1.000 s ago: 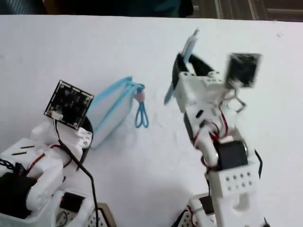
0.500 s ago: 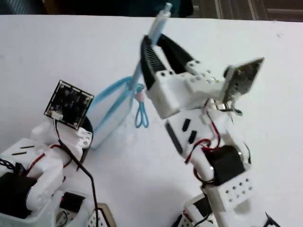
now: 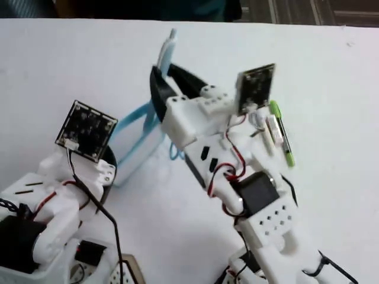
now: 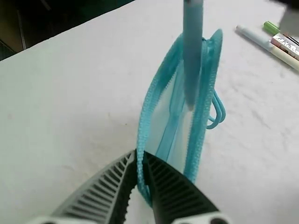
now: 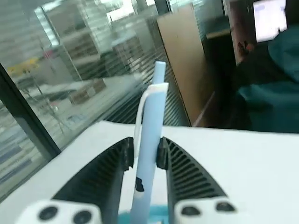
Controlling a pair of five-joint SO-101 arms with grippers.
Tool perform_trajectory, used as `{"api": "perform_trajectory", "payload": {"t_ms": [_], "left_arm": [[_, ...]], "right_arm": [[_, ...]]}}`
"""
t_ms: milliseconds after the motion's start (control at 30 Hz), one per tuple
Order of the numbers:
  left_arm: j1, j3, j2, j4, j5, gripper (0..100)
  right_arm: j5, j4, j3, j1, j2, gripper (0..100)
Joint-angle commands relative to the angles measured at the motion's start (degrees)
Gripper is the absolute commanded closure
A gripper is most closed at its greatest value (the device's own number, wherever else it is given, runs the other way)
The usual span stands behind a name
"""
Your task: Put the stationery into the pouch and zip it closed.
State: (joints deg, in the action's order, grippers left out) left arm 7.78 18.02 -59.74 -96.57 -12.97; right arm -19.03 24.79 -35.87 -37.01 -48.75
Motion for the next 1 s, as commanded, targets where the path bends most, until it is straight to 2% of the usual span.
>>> {"api": "perform_trajectory", "payload": {"t_ms": [0,133,367,633,733,867,967], "left_arm": [[-0.40,0.00,1.19,0.35,0.35,98],[-0.66,0.00,1.19,0.44,0.35,98],[-0.66,0.00,1.19,0.44,0.35,98],[-0.66,0.00,1.19,0.44,0.35,98],[-0.66,0.00,1.19,0.44,0.35,98],[-0.66,0.00,1.19,0.44,0.35,98],[-0.66,0.00,1.19,0.44,0.35,98]], "right_arm": [[-0.09,0.04,-0.97,-3.38,-0.40,98.1],[0.00,1.54,-1.23,-5.32,-0.40,96.7],[2.64,10.95,2.37,-8.40,-0.40,74.1],[2.64,11.38,10.64,-7.52,-0.31,76.0],[2.64,11.12,13.71,-2.86,-0.04,77.6],[3.25,11.74,16.26,8.75,0.40,81.7],[15.56,18.07,16.70,15.60,3.74,85.2]]}}
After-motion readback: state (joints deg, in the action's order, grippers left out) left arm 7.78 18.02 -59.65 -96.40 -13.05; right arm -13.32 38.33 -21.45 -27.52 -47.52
